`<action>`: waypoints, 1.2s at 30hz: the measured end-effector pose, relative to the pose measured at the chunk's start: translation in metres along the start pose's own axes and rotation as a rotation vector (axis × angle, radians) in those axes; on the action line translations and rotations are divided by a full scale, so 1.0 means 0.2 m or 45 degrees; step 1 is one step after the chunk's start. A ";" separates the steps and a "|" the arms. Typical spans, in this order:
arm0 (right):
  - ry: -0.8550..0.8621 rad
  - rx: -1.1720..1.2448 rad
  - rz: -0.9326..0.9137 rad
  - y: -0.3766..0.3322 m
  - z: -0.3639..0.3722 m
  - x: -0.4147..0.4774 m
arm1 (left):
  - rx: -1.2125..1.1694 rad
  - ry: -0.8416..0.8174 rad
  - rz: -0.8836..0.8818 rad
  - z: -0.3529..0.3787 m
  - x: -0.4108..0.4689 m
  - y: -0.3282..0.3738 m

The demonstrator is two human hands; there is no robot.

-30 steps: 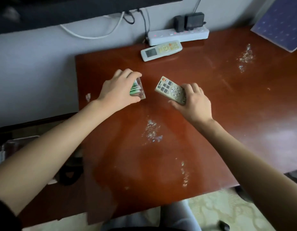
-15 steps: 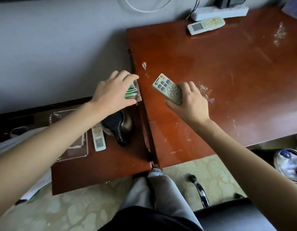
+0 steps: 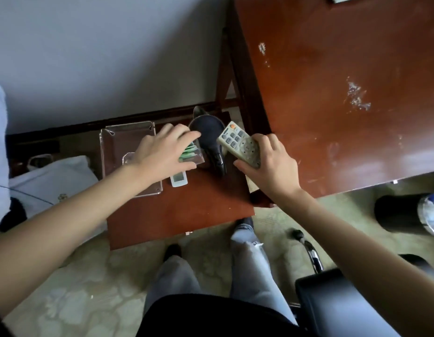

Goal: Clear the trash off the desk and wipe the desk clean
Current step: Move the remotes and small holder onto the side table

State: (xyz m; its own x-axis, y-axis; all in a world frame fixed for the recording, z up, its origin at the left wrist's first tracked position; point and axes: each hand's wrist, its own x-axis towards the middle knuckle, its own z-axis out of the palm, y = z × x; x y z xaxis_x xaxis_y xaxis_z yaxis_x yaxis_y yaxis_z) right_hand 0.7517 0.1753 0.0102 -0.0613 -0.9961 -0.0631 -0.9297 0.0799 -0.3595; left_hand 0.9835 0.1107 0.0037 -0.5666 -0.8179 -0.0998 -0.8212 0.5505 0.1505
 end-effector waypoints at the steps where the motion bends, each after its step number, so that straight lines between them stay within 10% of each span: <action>1: 0.006 -0.016 0.016 -0.03 0.06 -0.05 | -0.007 -0.011 0.031 0.04 -0.04 -0.04; 20: -0.136 0.136 0.629 -0.05 1.31 -0.23 | 0.089 -0.252 0.127 1.07 -0.33 -0.14; 36: -0.200 -0.061 0.273 -0.05 1.20 -0.33 | 0.238 -0.126 0.461 0.99 -0.35 -0.16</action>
State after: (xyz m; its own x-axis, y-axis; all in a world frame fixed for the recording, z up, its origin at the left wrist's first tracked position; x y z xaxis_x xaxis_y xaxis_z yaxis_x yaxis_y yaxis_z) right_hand 0.8524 0.2492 -0.2057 -0.2047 -0.9385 -0.2781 -0.9180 0.2826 -0.2782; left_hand 1.0369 0.1834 -0.1895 -0.8171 -0.5513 -0.1686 -0.5610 0.8277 0.0128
